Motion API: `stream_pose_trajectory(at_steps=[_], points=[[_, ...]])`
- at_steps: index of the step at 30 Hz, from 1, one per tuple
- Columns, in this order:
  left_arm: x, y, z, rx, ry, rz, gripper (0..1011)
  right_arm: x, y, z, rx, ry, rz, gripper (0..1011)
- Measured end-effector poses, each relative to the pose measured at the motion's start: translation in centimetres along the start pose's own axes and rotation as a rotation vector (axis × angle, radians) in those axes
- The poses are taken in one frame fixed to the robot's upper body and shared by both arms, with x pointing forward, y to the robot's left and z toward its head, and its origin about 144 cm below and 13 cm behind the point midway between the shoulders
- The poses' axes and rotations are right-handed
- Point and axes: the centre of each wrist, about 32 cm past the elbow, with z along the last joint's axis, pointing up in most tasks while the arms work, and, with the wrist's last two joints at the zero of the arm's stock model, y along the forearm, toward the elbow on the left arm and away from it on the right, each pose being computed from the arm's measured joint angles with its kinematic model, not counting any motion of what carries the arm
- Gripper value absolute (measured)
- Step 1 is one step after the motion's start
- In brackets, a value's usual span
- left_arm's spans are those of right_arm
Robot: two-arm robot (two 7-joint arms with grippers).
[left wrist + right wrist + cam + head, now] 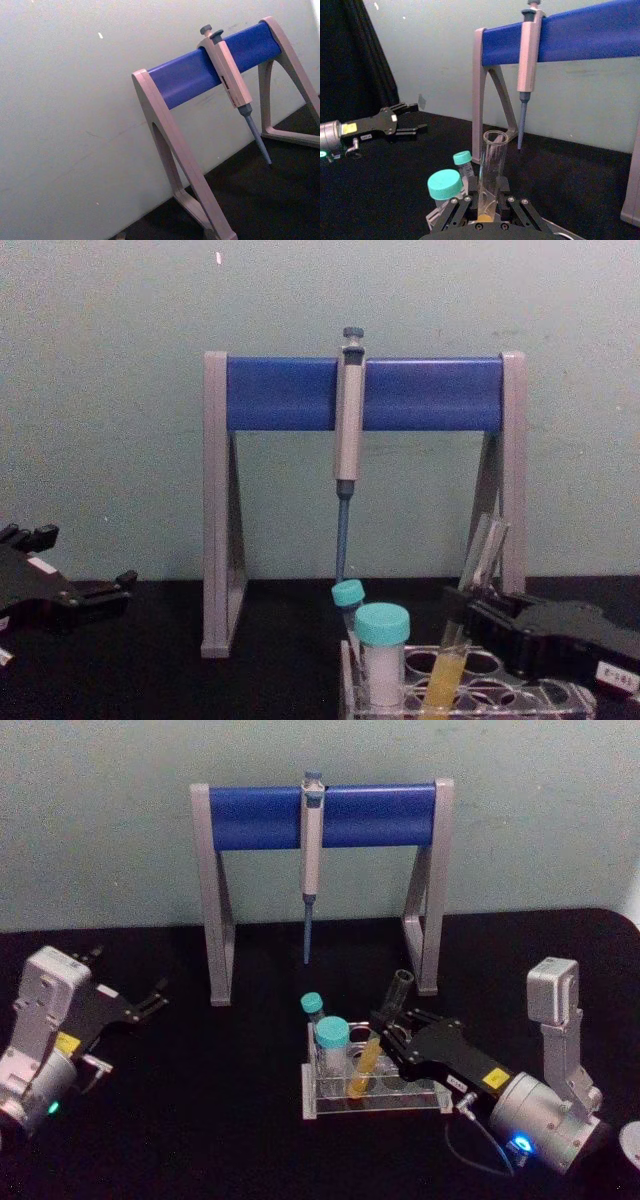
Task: Pick up the test tube from the test tube rack, shake it, then place it back into the test tube rack.
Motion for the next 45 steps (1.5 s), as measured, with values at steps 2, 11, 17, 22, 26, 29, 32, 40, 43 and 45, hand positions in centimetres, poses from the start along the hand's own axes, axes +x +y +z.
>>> stream_pose_trajectory(at_steps=[2, 11, 17, 22, 26, 29, 32, 40, 43, 45], points=[[0.0, 0.0, 0.0, 0.000, 0.000, 0.000, 1001, -0.1, 0.0, 0.2, -0.003, -0.025, 0.007, 234], [0.0, 0.0, 0.0, 0.000, 0.000, 0.000, 1001, -0.6, 0.1, 1.3, -0.029, -0.130, 0.034, 234], [0.0, 0.0, 0.0, 0.000, 0.000, 0.000, 1001, -0.8, 0.1, 1.9, -0.032, -0.152, 0.050, 234], [0.0, 0.0, 0.0, 0.000, 0.000, 0.000, 1001, -0.9, 0.1, 2.3, -0.046, -0.176, 0.058, 234], [0.0, 0.0, 0.0, 0.000, 0.000, 0.000, 1001, -0.9, 0.1, 2.7, -0.058, -0.198, 0.063, 234], [0.0, 0.0, 0.0, 0.000, 0.000, 0.000, 1001, -0.9, 0.1, 3.1, -0.061, -0.209, 0.067, 234], [0.0, 0.0, 0.0, 0.000, 0.000, 0.000, 1001, -1.0, 0.1, 3.6, -0.056, -0.220, 0.071, 234], [0.0, 0.0, 0.0, 0.000, 0.000, 0.000, 1001, -1.1, -0.1, 5.0, -0.024, -0.236, 0.080, 233], [0.0, 0.0, 0.0, 0.000, 0.000, 0.000, 1001, -1.2, -0.2, 5.7, -0.008, -0.242, 0.086, 234], [0.0, 0.0, 0.0, 0.000, 0.000, 0.000, 1001, -1.2, -0.3, 6.0, 0.001, -0.245, 0.089, 233]])
